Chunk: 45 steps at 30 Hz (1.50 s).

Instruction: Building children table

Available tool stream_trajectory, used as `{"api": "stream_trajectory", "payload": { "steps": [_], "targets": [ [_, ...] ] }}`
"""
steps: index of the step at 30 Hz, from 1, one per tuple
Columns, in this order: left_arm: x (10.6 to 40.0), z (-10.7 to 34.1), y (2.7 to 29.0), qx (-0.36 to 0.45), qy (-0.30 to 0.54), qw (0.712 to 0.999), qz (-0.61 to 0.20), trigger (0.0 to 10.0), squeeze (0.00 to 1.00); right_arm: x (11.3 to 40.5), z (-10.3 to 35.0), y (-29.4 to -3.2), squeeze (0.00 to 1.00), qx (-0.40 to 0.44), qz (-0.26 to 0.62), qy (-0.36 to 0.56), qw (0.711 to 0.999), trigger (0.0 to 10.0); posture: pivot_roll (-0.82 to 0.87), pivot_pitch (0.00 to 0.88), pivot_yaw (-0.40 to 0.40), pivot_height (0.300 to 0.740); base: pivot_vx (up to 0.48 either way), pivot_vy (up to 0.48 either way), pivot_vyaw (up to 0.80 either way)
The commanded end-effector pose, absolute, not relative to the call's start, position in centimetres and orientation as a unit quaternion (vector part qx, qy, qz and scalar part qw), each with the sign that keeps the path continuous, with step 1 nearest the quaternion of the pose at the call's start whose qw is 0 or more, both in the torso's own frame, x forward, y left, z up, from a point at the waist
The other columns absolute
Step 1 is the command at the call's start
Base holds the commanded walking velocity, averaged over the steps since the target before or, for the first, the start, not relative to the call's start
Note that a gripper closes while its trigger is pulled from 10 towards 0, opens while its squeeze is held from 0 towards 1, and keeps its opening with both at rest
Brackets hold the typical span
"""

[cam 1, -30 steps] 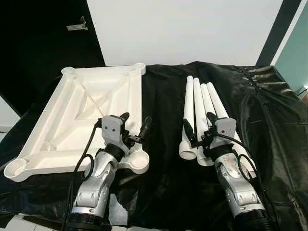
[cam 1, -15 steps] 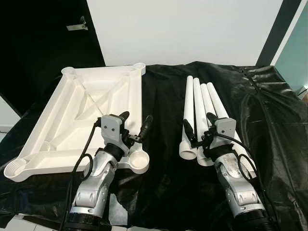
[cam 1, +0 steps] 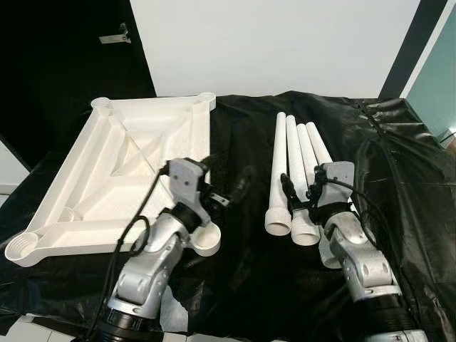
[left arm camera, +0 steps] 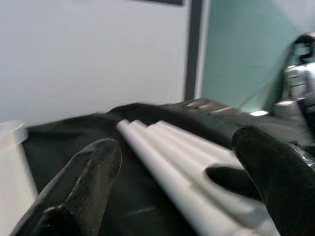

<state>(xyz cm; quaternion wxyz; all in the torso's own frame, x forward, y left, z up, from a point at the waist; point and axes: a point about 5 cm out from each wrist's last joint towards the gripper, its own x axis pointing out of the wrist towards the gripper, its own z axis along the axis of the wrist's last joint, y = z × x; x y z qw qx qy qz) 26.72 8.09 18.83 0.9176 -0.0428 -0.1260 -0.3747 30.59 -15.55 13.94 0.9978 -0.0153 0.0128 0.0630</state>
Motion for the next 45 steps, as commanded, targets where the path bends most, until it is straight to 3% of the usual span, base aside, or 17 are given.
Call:
{"api": "stream_trajectory", "payload": {
  "steps": [1, 14, 15, 16, 17, 19, 21, 22, 23, 28, 30, 31, 32, 45],
  "targets": [
    [25.7, 19.3, 7.3, -0.022, -0.13, 0.87, -0.475, 10.0, 0.0, 30.4, 14.0, -15.8, 0.0, 0.007, 0.053, 0.043, 0.998, 10.0, -0.03, 0.0, 0.007, 0.74, 0.0, 0.0, 0.0],
    [25.5, 21.0, 7.1, -0.034, -0.145, 0.864, -0.481, 10.0, 0.0, 30.1, 14.0, -13.7, 0.0, 0.093, 0.073, 0.131, 0.984, 10.0, -0.05, 0.0, 0.03, 0.74, 0.0, 0.0, 0.0],
    [25.6, 21.3, 7.1, -0.034, -0.149, 0.863, -0.481, 10.0, 0.0, 30.1, 14.0, -13.3, 0.0, 0.11, 0.072, 0.154, 0.979, 8.8, -0.05, 0.0, 0.034, 0.74, 0.0, 0.0, 0.0],
    [25.6, 21.3, 7.1, -0.034, -0.149, 0.863, -0.481, 10.0, 0.0, 30.1, 14.0, -13.3, 0.0, 0.11, 0.072, 0.154, 0.979, 8.8, -0.05, 0.0, 0.034, 0.74, 0.0, 0.0, 0.0],
    [25.6, 21.6, 7.1, -0.033, -0.152, 0.862, -0.482, 10.0, 0.0, 30.1, 13.9, -13.2, 0.0, 0.116, 0.065, 0.17, 0.976, 6.6, -0.05, 0.0, 0.033, 0.74, 0.0, 0.0, 0.0],
    [25.6, 21.6, 7.1, -0.033, -0.152, 0.862, -0.482, 10.0, 0.0, 30.1, 13.9, -13.2, 0.0, 0.116, 0.065, 0.17, 0.976, 6.6, -0.05, 0.0, 0.033, 0.74, 0.0, 0.0, 0.0],
    [25.5, 21.7, 7.2, -0.029, -0.153, 0.863, -0.48, 10.0, 0.0, 29.7, 13.6, -14.1, 0.0, 0.144, 0.022, 0.196, 0.97, 5.0, -0.05, 0.0, 0.025, 0.74, 0.0, 0.0, 0.0],
    [25.5, 21.7, 7.2, -0.029, -0.153, 0.863, -0.48, 10.0, 0.0, 29.7, 13.6, -14.1, 0.0, 0.144, 0.022, 0.196, 0.97, 5.0, -0.05, 0.0, 0.025, 0.74, 0.0, 0.0, 0.0],
    [25.4, 21.8, 7.3, -0.029, -0.153, 0.865, -0.477, 10.0, 0.0, 29.3, 13.4, -14.5, 0.0, 0.163, 0.0, 0.208, 0.964, 3.6, -0.05, 0.0, 0.026, 0.74, 0.0, 0.0, 0.0],
    [25.4, 21.8, 7.4, -0.032, -0.15, 0.868, -0.472, 10.0, 0.0, 28.4, 12.8, -14.7, 0.0, 0.201, -0.015, 0.243, 0.949, 3.4, -0.06, 0.0, 0.03, 0.74, 0.0, 0.0, 0.0],
    [25.4, 21.8, 7.4, -0.032, -0.149, 0.868, -0.472, 10.0, 0.0, 28.4, 12.9, -14.8, 0.0, 0.204, -0.01, 0.247, 0.947, 3.9, -0.06, 0.0, 0.03, 0.74, 0.0, 0.0, 0.0],
    [25.5, 21.9, 7.4, -0.032, -0.15, 0.869, -0.471, 10.0, 0.0, 28.7, 13.0, -14.9, 0.0, 0.213, -0.005, 0.257, 0.943, 4.8, -0.06, 0.0, 0.031, 0.74, 0.0, 0.0, 0.0],
    [25.6, 21.9, 7.4, -0.032, -0.15, 0.869, -0.471, 10.0, 0.0, 29.1, 13.3, -15.1, 0.0, 0.209, 0.003, 0.264, 0.942, 10.0, -0.07, 0.0, 0.033, 0.74, 0.0, 0.0, 0.0],
    [26.1, 22.3, 7.4, -0.056, -0.156, 0.877, -0.45, 10.0, 0.0, 31.2, 13.9, -17.1, 0.0, 0.178, 0.019, 0.347, 0.921, 10.0, -0.08, 0.0, 0.006, 0.74, 0.0, 0.0, 0.0]
  ]
}}
